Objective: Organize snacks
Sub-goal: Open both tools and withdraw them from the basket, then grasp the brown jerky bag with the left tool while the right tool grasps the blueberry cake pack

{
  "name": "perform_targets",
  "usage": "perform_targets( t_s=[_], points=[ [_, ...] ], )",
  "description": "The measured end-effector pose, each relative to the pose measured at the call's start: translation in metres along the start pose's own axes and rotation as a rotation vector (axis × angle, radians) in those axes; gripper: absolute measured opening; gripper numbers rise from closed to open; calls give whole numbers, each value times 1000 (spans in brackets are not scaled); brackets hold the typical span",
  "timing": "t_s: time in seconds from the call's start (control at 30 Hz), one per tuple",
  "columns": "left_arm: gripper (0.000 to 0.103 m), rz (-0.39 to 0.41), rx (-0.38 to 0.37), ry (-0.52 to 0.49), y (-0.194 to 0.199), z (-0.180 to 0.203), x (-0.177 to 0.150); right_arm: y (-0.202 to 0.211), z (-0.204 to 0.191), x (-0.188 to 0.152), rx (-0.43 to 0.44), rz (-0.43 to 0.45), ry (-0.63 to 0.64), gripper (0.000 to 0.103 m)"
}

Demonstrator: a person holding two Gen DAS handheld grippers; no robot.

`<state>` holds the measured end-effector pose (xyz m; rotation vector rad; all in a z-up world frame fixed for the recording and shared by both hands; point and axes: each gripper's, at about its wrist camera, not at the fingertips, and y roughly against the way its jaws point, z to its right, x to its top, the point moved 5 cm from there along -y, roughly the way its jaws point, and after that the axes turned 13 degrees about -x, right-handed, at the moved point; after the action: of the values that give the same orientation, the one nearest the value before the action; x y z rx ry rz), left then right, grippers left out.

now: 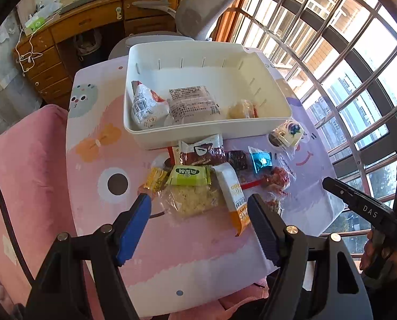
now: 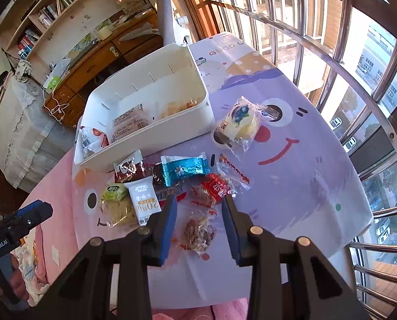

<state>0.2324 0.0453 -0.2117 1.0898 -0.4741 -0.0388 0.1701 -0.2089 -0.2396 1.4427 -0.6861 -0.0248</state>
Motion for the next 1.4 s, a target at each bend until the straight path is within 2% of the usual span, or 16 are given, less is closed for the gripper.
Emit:
perform_targets(
  t_s=[0.2, 0.3, 0.47, 0.57, 0.7, 1.03, 1.4],
  points=[
    [73, 0, 39, -47, -3, 13, -21, 1, 10, -12, 4, -6, -4, 35],
    [73, -18, 35, -75, -7, 21, -29, 0, 17, -12, 7, -9, -2, 35],
    [74, -42, 19, -42, -19, 33, -39, -7, 32, -9, 19, -30, 10, 35],
    [79, -40, 17, 0, -26, 41, -43, -12, 41, -5, 22, -48, 40, 35],
    [79, -36, 15, 71, -36, 51, -47, -19, 53, 1, 40, -74, 83, 35],
    [79, -62, 76, 279, -73, 70, -67, -43, 77, 29, 85, -121, 209, 35],
    [79, -93, 113, 454, -119, 93, -84, -73, 86, 61, 107, -123, 372, 35]
  ],
)
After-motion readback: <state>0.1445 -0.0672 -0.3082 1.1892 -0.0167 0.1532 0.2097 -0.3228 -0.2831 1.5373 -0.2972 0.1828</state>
